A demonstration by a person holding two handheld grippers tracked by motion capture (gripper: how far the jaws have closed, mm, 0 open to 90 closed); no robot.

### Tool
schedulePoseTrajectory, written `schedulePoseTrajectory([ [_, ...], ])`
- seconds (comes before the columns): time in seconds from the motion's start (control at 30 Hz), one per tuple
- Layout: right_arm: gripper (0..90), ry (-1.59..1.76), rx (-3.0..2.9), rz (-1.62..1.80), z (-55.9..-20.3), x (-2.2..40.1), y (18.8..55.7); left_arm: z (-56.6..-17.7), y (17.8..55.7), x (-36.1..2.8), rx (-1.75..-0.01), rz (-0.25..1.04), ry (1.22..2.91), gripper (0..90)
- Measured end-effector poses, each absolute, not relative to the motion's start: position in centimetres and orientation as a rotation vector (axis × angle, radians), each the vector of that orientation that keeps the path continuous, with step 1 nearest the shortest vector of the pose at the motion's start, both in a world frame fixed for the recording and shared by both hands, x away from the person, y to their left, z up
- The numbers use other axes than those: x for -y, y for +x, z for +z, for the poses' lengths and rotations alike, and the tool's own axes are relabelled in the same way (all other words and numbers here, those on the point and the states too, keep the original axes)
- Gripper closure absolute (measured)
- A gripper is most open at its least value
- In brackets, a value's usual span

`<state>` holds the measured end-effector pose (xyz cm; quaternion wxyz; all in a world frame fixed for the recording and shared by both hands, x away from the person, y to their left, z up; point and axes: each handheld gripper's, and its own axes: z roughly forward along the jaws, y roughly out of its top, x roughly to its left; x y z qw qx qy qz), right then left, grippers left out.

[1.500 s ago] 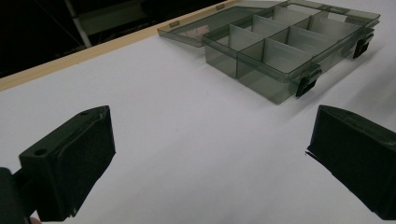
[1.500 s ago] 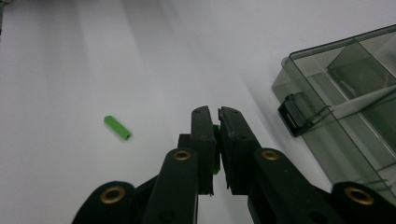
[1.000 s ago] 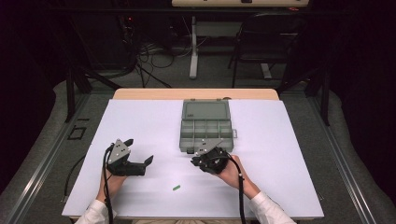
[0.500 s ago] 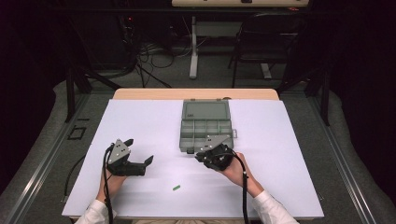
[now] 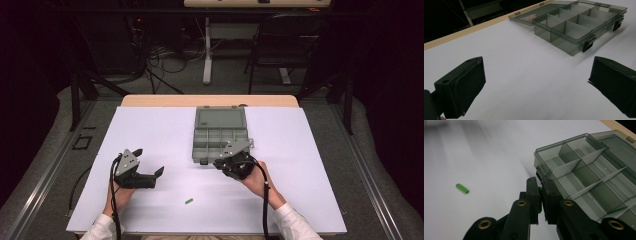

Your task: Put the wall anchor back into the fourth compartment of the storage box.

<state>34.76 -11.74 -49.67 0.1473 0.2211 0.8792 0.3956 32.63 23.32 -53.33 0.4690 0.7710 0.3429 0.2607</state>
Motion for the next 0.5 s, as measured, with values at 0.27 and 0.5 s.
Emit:
schedulePoseTrajectory([
  [0.27, 84.2, 0.658, -2.512, 1.137, -49.49, 12.24, 34.99, -53.32, 32.62, -23.33, -0.840, 0.639, 1.889, 0.0],
  [0.5, 84.2, 0.681, -2.494, 1.128, -49.24, 12.73, 35.17, -53.33, 32.63, -23.31, -0.841, 0.638, 1.889, 0.0],
])
